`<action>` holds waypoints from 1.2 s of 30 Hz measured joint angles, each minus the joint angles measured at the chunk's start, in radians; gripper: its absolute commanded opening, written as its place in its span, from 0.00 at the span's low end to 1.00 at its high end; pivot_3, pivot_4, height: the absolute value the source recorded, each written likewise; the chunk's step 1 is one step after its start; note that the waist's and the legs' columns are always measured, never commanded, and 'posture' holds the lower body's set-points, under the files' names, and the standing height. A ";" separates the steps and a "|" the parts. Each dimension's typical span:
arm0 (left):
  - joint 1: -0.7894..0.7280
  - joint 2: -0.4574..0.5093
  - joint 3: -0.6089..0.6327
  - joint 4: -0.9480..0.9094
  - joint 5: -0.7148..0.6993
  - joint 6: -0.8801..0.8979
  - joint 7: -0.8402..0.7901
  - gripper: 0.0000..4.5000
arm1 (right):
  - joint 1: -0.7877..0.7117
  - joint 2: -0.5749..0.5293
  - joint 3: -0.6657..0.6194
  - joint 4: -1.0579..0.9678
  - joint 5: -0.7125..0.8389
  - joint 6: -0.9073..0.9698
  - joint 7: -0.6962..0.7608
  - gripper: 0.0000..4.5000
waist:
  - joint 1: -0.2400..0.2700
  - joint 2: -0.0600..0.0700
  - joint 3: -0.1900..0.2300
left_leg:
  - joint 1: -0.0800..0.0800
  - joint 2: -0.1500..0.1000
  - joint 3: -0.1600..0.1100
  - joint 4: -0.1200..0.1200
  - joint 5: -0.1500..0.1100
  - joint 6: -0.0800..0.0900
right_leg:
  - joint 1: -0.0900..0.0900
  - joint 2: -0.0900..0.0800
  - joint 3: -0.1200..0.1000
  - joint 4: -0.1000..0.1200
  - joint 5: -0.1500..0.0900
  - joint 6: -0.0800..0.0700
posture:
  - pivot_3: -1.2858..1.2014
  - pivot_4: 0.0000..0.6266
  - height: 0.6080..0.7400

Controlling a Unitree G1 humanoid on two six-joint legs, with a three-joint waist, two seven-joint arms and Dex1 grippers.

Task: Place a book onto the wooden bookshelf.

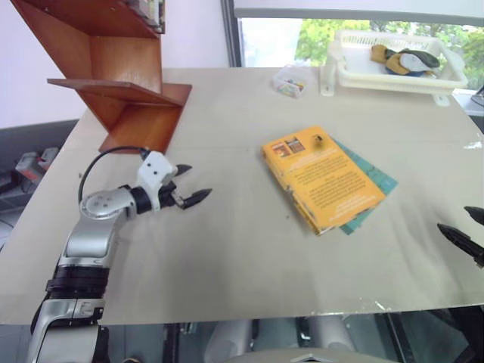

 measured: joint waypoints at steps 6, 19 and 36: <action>0.022 0.001 0.024 -0.016 -0.003 0.013 0.006 0.99 | -0.006 -0.003 0.024 0.003 -0.005 0.006 0.010 1.00 | -0.001 0.000 0.000 | 0.000 0.000 0.000 0.000 0.000 0.000 | 0.000 0.000 0.000 0.000 0.000 0.000 | 0.52 0.24 1.00; 0.013 0.001 0.031 -0.015 -0.003 0.015 0.021 0.99 | -0.026 -0.004 0.031 0.012 -0.014 0.006 0.016 1.00 | 0.000 0.000 0.000 | 0.000 0.000 0.000 0.000 0.000 0.000 | 0.000 0.000 0.000 0.000 0.000 0.000 | 0.52 0.24 1.00; -0.018 0.000 0.053 -0.017 -0.075 0.023 -0.032 0.99 | -0.294 0.070 0.215 0.028 -0.208 -0.056 -0.258 1.00 | -0.016 0.000 0.000 | 0.001 0.000 0.001 0.001 0.003 -0.005 | -0.001 0.000 0.002 0.003 0.000 0.000 | 0.52 0.24 1.00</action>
